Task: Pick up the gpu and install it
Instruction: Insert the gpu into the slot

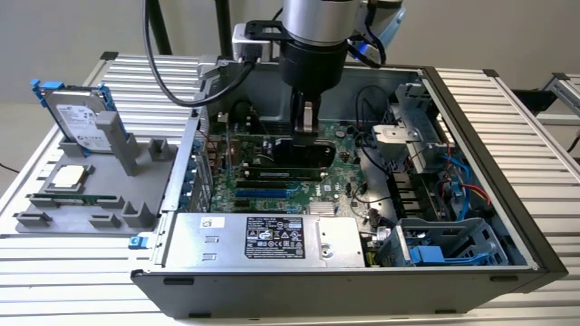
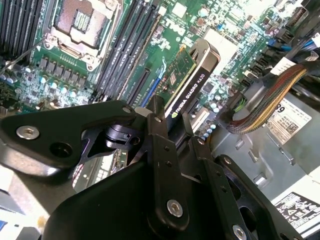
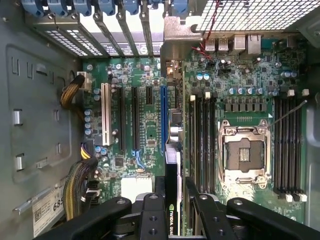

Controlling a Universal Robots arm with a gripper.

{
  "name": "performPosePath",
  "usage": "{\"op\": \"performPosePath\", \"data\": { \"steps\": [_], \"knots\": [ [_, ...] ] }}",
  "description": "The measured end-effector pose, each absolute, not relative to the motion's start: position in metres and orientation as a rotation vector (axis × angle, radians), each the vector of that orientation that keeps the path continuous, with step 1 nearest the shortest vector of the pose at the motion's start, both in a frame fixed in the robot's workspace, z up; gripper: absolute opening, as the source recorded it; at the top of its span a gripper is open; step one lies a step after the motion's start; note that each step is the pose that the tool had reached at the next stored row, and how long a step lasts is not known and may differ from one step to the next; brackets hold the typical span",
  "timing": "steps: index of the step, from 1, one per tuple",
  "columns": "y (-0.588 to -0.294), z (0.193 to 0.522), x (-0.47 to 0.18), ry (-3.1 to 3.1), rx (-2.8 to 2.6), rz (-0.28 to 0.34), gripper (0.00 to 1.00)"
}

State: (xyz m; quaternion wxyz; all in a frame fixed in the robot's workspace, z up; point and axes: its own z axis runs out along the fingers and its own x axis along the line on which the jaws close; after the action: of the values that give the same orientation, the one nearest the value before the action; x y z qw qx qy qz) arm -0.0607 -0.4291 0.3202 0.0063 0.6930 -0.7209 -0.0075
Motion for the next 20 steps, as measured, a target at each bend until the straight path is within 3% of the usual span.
{"op": "performPosePath", "data": {
  "steps": [20],
  "knots": [
    [-0.435, 0.305, -0.069, -2.257, 2.166, -0.023, 0.00]
  ]
}}
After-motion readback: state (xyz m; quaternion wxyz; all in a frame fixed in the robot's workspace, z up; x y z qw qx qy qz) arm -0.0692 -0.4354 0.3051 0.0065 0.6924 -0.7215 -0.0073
